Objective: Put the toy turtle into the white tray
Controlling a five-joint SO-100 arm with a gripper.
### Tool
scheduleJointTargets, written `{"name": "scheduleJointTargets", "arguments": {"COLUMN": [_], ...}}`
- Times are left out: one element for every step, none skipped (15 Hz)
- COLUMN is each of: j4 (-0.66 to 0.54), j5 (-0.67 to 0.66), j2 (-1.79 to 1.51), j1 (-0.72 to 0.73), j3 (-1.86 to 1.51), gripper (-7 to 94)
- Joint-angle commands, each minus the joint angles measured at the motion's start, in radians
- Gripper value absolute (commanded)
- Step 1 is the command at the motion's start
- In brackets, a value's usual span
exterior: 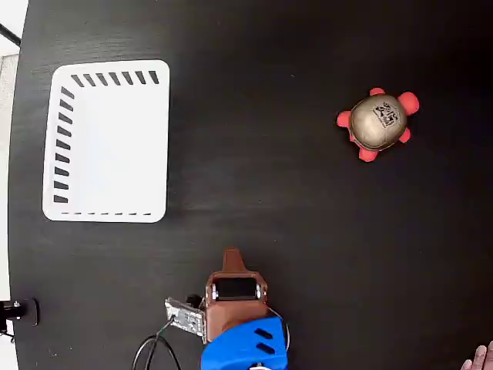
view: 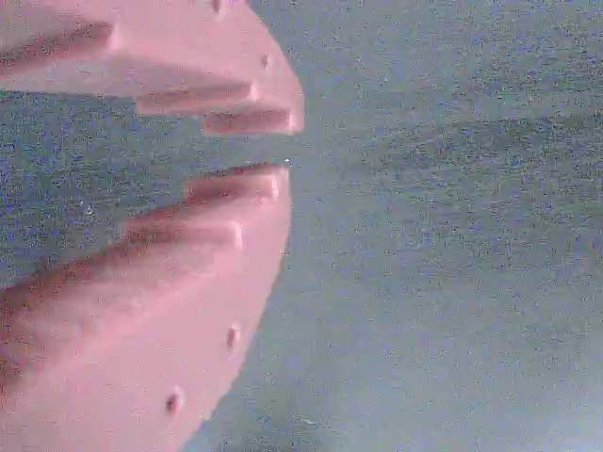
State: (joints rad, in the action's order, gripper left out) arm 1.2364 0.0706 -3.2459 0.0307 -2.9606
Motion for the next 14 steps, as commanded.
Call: {"name": "scheduleJointTargets", "arguments": {"j4": [0.011,0.011,0.011,0.011,0.011,0.011,0.011,0.011,0.011,0.011,0.011,0.011,0.011,0.011], "j5": [0.006,0.006,0.006,0.006,0.006,0.006,0.006,0.006,0.006,0.006,0.006,0.006,0.005,-0.005], "j2": [-0.008,-0.008,-0.008,-0.008,-0.008,-0.008,-0.008,-0.008,-0.008,-0.008,-0.008,-0.008,-0.008,-0.008], "j1": [0.020,0.020,0.020,0.020,0.020,0.020,0.020,0.020,0.020,0.020,0.020,0.020,0.020,0.029], "j3": [0.035,0.035,0.035,0.035,0.035,0.035,0.035,0.035,0.035,0.035,0.035,0.035,0.035,0.035], "gripper": [0,0,0,0,0,0,0,0,0,0,0,0,0,0]}}
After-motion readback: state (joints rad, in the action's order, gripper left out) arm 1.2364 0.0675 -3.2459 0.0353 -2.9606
